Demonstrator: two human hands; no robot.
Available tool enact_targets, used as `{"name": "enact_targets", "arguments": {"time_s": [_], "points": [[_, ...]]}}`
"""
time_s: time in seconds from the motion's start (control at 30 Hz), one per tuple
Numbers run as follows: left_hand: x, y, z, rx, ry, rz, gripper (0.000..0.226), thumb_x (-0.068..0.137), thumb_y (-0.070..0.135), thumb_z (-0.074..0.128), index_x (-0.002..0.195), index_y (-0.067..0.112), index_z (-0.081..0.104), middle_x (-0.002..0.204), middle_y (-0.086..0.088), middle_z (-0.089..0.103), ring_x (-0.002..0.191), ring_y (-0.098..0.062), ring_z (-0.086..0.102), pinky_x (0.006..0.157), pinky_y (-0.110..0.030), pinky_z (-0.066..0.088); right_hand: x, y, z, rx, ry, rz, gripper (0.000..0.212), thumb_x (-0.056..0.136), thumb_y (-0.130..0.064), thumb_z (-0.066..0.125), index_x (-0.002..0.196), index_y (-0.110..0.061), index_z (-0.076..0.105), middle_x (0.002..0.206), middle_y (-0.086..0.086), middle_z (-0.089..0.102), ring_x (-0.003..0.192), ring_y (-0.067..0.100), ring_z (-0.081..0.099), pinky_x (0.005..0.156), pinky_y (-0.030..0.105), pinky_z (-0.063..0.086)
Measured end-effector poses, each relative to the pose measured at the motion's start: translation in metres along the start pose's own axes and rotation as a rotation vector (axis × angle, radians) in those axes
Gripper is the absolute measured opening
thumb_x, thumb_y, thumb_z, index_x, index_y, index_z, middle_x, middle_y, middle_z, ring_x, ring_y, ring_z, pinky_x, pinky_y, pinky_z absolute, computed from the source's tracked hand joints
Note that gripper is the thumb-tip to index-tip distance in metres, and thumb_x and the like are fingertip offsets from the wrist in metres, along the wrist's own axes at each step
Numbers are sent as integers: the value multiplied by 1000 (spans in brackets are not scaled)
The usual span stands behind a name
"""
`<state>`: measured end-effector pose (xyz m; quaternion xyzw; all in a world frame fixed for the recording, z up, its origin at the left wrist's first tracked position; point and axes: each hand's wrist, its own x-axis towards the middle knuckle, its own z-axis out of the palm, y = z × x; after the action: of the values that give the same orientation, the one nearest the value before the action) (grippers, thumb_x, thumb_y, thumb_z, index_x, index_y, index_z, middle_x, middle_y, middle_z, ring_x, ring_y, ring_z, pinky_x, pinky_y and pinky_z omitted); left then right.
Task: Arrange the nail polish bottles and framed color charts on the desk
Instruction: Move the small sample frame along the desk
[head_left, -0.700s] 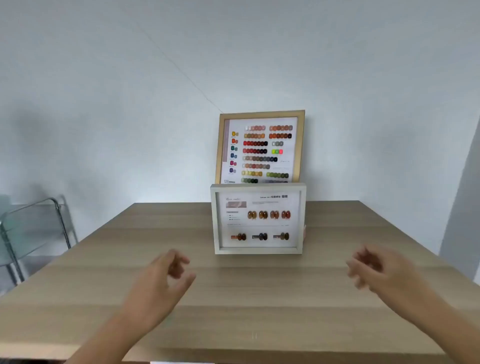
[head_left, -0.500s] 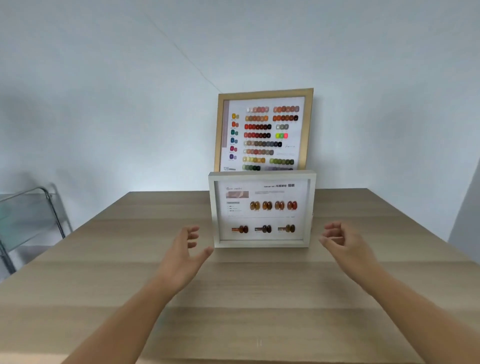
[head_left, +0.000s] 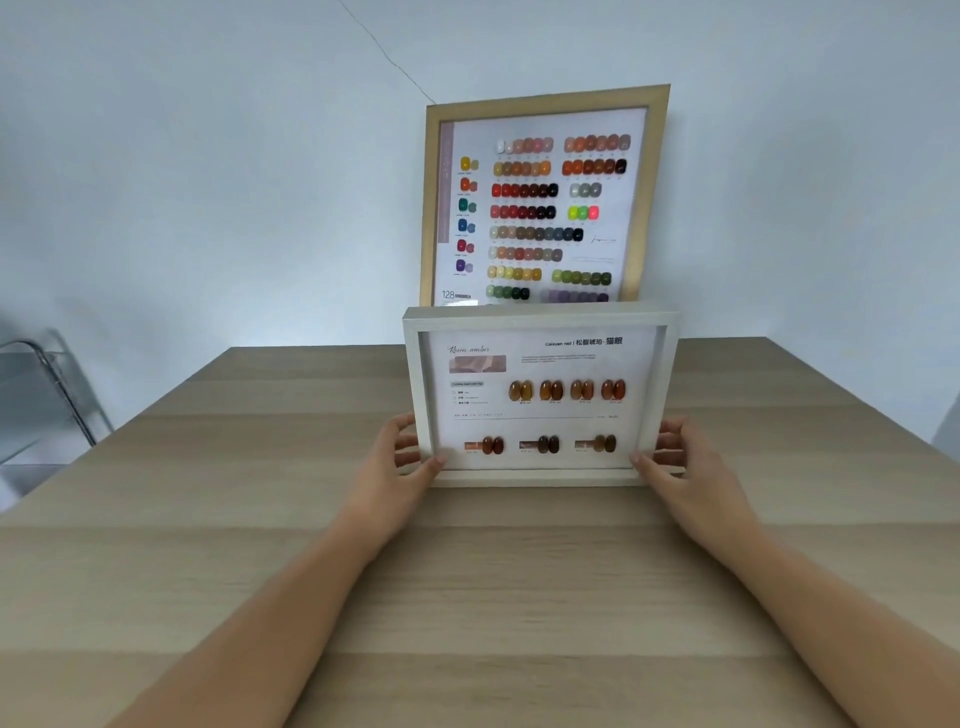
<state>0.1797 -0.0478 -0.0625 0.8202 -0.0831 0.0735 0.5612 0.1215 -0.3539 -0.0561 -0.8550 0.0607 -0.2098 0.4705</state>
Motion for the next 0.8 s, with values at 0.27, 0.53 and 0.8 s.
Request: {"name": "enact_targets", "arguments": {"time_s": [0.27,0.53,0.8], "points": [[2,-1,4,28,8,50,32,83,27,68,112,34,55,105,13,67,91,-4,64,80,-27,52,4,4,3,-85,-67,11,31,87,-32,60,116,-28,51,91,-18,59,83,-6,56,61,10,37],[0,-2,-11,-161,23,62,33,79,13,72,109,25,65,101,8,71,90,-10,68,76,-19,53,-3,-6,12,-81,-48,-71,22,89,-20,58,111,-23,54,92,-20,60,88,-6,54,65,8,35],[-1,-33,-106,-320,100,51,36,70,18,75,106,19,68,101,6,74,92,-9,69,73,-12,50,-11,-53,93,-28,-186,-223,26,88,-26,57,109,-34,44,93,-26,53,85,-9,50,64,8,36]]}}
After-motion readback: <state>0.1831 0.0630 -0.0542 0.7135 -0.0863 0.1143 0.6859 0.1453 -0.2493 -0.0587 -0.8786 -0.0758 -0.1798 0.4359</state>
